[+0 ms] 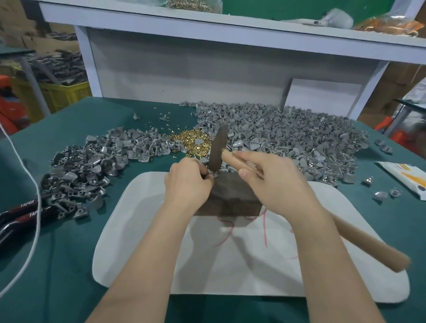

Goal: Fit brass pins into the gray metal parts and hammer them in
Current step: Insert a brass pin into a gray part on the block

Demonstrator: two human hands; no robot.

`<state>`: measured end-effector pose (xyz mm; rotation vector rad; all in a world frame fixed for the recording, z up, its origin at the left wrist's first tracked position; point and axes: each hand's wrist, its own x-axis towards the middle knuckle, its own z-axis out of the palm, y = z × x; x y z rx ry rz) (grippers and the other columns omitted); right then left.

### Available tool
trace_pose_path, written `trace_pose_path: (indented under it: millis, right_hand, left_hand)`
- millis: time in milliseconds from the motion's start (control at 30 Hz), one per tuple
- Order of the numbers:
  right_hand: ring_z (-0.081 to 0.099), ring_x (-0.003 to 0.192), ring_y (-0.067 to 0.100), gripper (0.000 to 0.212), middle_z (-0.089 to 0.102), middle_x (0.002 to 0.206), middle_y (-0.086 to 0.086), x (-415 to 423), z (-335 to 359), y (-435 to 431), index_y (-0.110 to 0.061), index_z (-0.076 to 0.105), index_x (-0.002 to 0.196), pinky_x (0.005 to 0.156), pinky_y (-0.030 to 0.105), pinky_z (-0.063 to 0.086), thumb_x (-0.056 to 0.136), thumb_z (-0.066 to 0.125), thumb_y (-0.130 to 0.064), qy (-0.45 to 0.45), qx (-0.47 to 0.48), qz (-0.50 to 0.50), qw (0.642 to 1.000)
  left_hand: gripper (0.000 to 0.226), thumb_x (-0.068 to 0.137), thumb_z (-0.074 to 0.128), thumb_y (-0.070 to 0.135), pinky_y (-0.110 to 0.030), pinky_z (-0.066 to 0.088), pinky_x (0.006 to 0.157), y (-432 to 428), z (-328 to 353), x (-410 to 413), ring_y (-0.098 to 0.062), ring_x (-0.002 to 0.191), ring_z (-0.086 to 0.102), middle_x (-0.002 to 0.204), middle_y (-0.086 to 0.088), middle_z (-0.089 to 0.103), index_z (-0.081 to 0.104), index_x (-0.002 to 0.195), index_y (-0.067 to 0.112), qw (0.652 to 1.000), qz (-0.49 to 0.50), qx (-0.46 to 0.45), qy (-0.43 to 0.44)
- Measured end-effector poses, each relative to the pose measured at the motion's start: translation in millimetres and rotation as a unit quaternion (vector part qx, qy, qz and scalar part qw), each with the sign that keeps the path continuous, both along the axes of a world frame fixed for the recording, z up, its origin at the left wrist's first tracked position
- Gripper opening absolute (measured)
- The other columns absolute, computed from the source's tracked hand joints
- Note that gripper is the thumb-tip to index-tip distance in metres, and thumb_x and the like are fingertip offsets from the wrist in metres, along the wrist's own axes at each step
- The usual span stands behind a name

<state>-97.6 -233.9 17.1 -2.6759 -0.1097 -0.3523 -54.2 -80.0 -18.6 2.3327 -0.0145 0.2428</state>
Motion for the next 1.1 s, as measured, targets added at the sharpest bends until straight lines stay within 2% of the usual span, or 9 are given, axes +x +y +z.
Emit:
trace_pose_path:
  millis: [167, 367, 500, 567, 633, 700, 933, 1033, 1100]
  right_hand:
    - [0.061, 0.107, 0.019, 0.038, 0.065, 0.119, -0.012, -2, 4, -1, -0.045, 0.050, 0.130, 0.091, 0.034, 0.049, 0.093, 0.051, -0.033, -0.110, 0.051, -0.013, 0.992]
    - [0.059, 0.104, 0.020, 0.038, 0.065, 0.117, -0.011, 2, -1, 0, -0.048, 0.050, 0.127, 0.086, 0.033, 0.048, 0.092, 0.052, -0.034, -0.013, 0.009, -0.001, 1.000]
    - [0.057, 0.087, 0.014, 0.031, 0.062, 0.086, -0.014, 11, -6, -7, -0.042, 0.056, 0.122, 0.073, 0.026, 0.040, 0.092, 0.053, -0.032, -0.061, 0.091, -0.016, 0.994]
    - [0.052, 0.082, 0.014, 0.025, 0.056, 0.083, -0.013, 22, -13, -17, -0.032, 0.057, 0.117, 0.068, 0.026, 0.037, 0.092, 0.053, -0.033, -0.070, 0.118, -0.069, 0.988]
    - [0.056, 0.071, 0.019, 0.022, 0.059, 0.083, -0.004, 32, -23, -26, -0.021, 0.057, 0.111, 0.064, 0.031, 0.046, 0.091, 0.057, -0.030, -0.017, 0.193, -0.112, 0.975]
    - [0.053, 0.052, 0.018, 0.020, 0.063, 0.077, 0.004, 37, -33, -29, -0.013, 0.058, 0.104, 0.049, 0.028, 0.045, 0.087, 0.063, -0.023, 0.044, 0.278, -0.127, 0.951]
    - [0.061, 0.090, 0.024, 0.012, 0.069, 0.093, 0.005, 44, -51, -33, -0.018, 0.070, 0.094, 0.076, 0.030, 0.047, 0.087, 0.063, -0.024, 0.060, 0.166, -0.140, 0.974]
    - [0.062, 0.094, 0.024, 0.018, 0.070, 0.096, 0.004, 41, -49, -31, -0.018, 0.072, 0.095, 0.079, 0.031, 0.049, 0.089, 0.060, -0.031, 0.062, 0.116, -0.144, 0.981]
    - [0.062, 0.095, 0.024, 0.024, 0.070, 0.097, 0.004, 37, -42, -26, -0.019, 0.072, 0.097, 0.079, 0.030, 0.048, 0.089, 0.059, -0.037, 0.007, 0.088, -0.155, 0.984]
  left_hand:
    - [0.014, 0.085, 0.064, 0.017, -0.044, 0.049, 0.086, 0, 0, -1, -0.035, 0.098, 0.058, 0.096, -0.013, 0.067, 0.070, 0.082, 0.004, 1.000, 0.007, -0.014, -0.013]
    - [0.009, 0.086, 0.064, 0.019, -0.042, 0.048, 0.092, 0, 1, 0, -0.029, 0.104, 0.058, 0.105, -0.006, 0.066, 0.069, 0.090, 0.012, 1.000, 0.005, -0.001, 0.003]
    - [0.009, 0.087, 0.062, 0.018, -0.043, 0.048, 0.091, 0, 3, -1, -0.030, 0.103, 0.058, 0.100, -0.007, 0.068, 0.070, 0.087, 0.014, 1.000, 0.004, -0.001, 0.009]
    - [0.012, 0.088, 0.061, 0.018, -0.043, 0.047, 0.092, 0, 3, -3, -0.030, 0.103, 0.058, 0.097, -0.006, 0.069, 0.068, 0.079, 0.016, 1.000, 0.002, -0.004, 0.012]
    - [0.018, 0.091, 0.058, 0.019, -0.043, 0.044, 0.095, -1, 5, -4, -0.028, 0.106, 0.057, 0.099, -0.003, 0.070, 0.066, 0.075, 0.020, 1.000, 0.000, -0.006, 0.019]
    - [0.022, 0.093, 0.056, 0.020, -0.042, 0.041, 0.098, -1, 6, -5, -0.026, 0.108, 0.057, 0.101, 0.000, 0.070, 0.063, 0.073, 0.023, 1.000, -0.002, -0.007, 0.026]
    - [0.021, 0.093, 0.056, 0.023, -0.040, 0.039, 0.099, -3, 8, -8, -0.022, 0.110, 0.056, 0.096, 0.007, 0.067, 0.059, 0.073, 0.029, 0.999, -0.012, -0.010, 0.029]
    - [0.021, 0.093, 0.057, 0.026, -0.039, 0.039, 0.098, -4, 9, -9, -0.021, 0.109, 0.056, 0.097, 0.006, 0.067, 0.056, 0.073, 0.032, 0.999, -0.012, -0.017, 0.028]
    - [0.020, 0.093, 0.058, 0.028, -0.039, 0.039, 0.098, -6, 9, -9, -0.020, 0.110, 0.056, 0.093, 0.008, 0.064, 0.055, 0.074, 0.033, 0.999, -0.009, -0.023, 0.025]
